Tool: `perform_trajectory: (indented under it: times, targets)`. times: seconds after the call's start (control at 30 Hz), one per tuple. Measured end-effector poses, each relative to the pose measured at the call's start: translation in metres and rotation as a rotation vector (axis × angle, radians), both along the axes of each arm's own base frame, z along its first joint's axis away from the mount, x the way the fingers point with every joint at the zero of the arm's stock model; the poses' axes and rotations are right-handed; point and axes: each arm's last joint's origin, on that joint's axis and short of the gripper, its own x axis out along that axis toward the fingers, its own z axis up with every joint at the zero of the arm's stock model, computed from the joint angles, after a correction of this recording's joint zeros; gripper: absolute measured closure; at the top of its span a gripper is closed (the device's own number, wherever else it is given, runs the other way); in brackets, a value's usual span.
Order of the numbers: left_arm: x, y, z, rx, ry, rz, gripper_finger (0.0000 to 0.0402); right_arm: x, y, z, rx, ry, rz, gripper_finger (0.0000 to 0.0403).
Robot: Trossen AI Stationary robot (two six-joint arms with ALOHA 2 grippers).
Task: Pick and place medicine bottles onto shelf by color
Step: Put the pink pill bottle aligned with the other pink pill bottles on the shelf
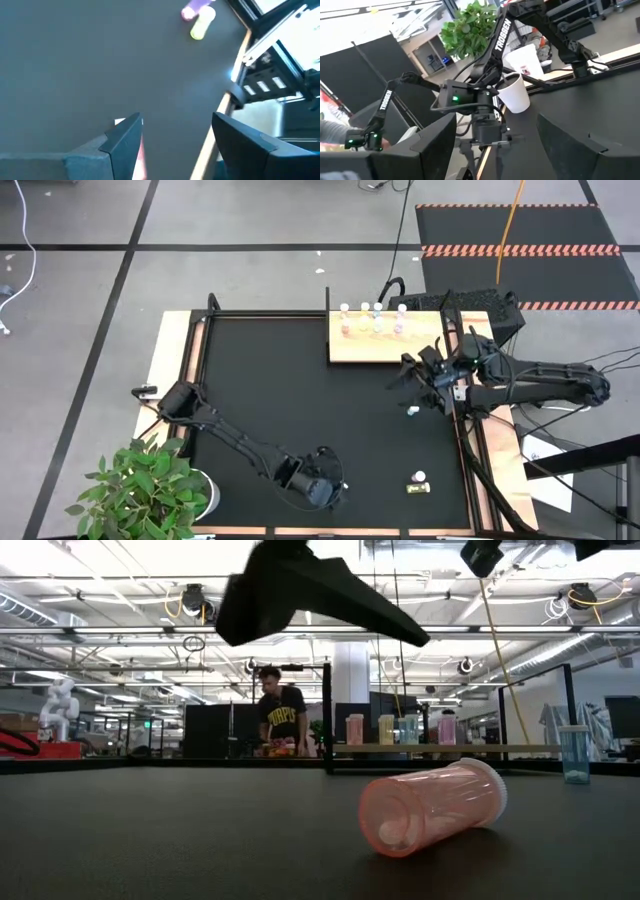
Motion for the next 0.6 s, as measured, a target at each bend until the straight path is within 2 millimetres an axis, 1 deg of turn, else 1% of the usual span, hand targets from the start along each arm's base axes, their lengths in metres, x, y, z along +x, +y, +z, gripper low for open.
perform_trajectory:
  times: [0.17,0.33,0.47,0.53,0.6]
  targets:
    - [-0.002,-0.007,0.003,-0.063,0.004,0.007,0.016,-0.005,0.007,-0.001,-0.005,0.009,-0.014,0.0133]
    - [0.004,-0.012,0.025,-0.089,-0.037,-0.016,0.016,-0.01,0.011,-0.001,-0.011,0.022,0.006,0.0133]
    - [0.004,-0.011,0.035,-0.043,0.007,-0.032,0.016,-0.012,0.012,-0.005,-0.031,0.052,0.005,0.0133]
    - [0.002,-0.008,0.035,-0.032,0.043,-0.02,0.0161,-0.012,0.012,-0.006,-0.041,0.062,-0.013,0.0133]
    - [-0.003,-0.004,0.029,-0.013,0.114,0.021,0.0161,-0.012,0.012,-0.007,-0.05,0.07,-0.014,0.0133]
